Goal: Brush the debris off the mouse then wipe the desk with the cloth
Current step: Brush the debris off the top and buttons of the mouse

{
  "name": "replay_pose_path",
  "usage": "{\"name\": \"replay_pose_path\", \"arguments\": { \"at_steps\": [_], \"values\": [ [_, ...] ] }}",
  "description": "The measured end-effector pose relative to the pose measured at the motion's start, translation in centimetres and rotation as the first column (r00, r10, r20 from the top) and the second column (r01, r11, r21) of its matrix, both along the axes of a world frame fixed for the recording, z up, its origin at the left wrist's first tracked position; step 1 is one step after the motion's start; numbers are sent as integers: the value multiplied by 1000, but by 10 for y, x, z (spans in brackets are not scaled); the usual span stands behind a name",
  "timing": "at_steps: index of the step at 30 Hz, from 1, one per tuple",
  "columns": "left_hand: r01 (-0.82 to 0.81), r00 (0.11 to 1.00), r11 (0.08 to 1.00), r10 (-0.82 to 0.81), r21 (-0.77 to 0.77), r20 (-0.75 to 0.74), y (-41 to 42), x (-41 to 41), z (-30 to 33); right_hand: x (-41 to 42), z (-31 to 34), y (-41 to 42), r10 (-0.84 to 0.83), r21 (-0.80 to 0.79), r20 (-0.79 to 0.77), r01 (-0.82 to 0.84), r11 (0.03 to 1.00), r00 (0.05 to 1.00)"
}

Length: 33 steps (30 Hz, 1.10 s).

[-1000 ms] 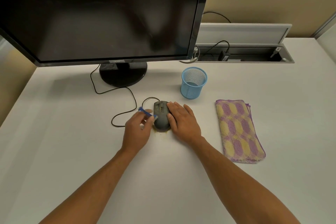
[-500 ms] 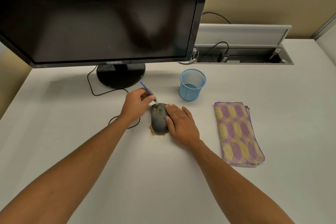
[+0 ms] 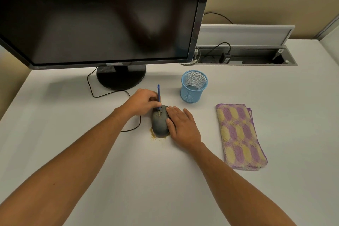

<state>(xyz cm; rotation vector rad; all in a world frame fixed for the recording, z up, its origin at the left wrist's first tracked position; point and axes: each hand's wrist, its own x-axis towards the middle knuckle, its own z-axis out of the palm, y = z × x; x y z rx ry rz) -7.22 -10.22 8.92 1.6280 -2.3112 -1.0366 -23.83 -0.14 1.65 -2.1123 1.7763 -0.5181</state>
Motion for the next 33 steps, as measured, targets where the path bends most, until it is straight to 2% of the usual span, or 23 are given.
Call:
{"name": "replay_pose_path", "arguments": {
  "at_steps": [7, 12, 15, 25, 30, 33],
  "values": [
    [-37, 997, 995, 43, 97, -60, -1, 5, 7, -1, -1, -1, 8, 20, -11, -8, 1000, 1000],
    [-227, 950, 973, 216, -26, -224, 4, 2, 3, 0, 0, 0, 4, 12, -5, -4, 1000, 1000],
    [-228, 954, 973, 219, -21, -206, 7, 3, -5, -1, -1, 0, -3, 5, -3, 3, 1000, 1000],
    [-74, 995, 990, 81, 123, -54, 8, 8, 3, -1, -2, -1, 4, 4, -12, -4, 1000, 1000],
    [-65, 994, 987, 76, 144, -74, 10, 8, 6, -1, -5, -2, 3, -6, -15, -3, 1000, 1000],
    [-146, 976, 985, 158, 91, -148, 10, 8, 2, -1, -5, -2, -8, -23, -18, 8, 1000, 1000]
  ]
}}
